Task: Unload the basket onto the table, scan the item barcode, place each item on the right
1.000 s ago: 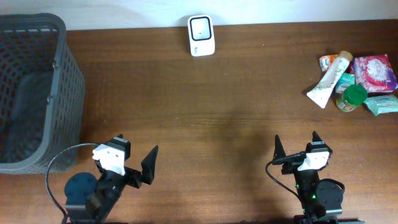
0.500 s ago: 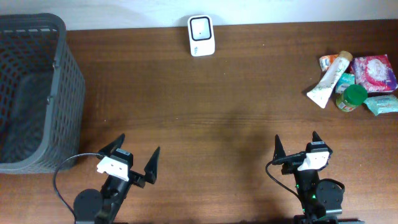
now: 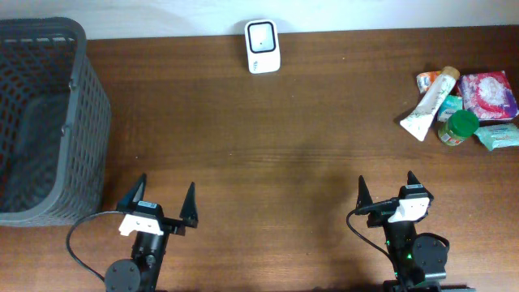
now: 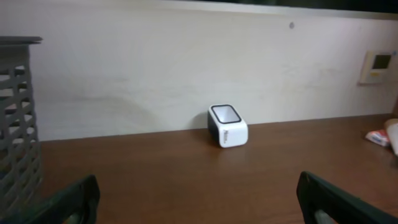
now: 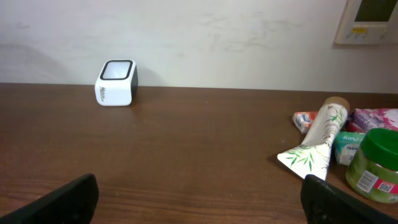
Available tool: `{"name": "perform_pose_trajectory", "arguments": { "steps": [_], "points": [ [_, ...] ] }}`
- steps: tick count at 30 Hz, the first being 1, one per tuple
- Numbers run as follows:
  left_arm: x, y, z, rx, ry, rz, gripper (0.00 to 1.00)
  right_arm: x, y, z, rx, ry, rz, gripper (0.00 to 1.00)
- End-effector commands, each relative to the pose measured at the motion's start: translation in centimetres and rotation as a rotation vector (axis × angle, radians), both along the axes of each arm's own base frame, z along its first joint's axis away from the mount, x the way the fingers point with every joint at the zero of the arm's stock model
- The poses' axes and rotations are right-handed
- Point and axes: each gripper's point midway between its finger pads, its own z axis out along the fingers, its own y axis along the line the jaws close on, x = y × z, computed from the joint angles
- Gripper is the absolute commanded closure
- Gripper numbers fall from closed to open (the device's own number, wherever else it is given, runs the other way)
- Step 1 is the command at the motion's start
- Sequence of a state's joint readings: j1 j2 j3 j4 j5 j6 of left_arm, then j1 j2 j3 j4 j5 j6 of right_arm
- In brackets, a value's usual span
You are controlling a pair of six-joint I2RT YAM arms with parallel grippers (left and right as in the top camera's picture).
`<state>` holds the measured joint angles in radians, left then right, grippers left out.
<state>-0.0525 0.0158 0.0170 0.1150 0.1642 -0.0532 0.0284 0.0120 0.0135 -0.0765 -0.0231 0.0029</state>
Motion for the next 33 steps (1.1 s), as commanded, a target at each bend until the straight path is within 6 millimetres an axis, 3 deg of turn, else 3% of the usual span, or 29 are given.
{"name": "perform_pose_trajectory", "arguments": {
  "steps": [1, 5, 12, 23, 26, 33],
  "points": [
    [0.0, 1.0, 0.9, -0.024, -0.043, 0.056, 0.01, 0.0, -0.3, -0.3, 0.000, 0.004, -0.015, 0.01],
    [0.2, 1.4, 0.0, -0.024, -0.006, 0.079, 0.01, 0.0, -0.3, -0.3, 0.000, 0.004, -0.015, 0.01],
    [0.3, 1.6, -4.9, -0.005, 0.194, 0.092, 0.01, 0.0, -0.3, -0.3, 0.000, 0.004, -0.015, 0.01],
    [0.4, 1.6, -4.8, -0.005, 0.191, 0.096, 0.01, 0.0, -0.3, -0.3, 0.000, 0.004, -0.015, 0.01],
    [0.5, 3.3, -4.9, -0.006, 0.195, 0.196, 0.01, 0.0, -0.3, -0.3, 0.000, 0.004, -0.015, 0.01],
    [0.5, 4.9, -5.0, 0.006, 0.195, 0.262, 0.01, 0.0, -0.3, -0.3, 0.000, 0.004, -0.015, 0.01]
  ]
}}
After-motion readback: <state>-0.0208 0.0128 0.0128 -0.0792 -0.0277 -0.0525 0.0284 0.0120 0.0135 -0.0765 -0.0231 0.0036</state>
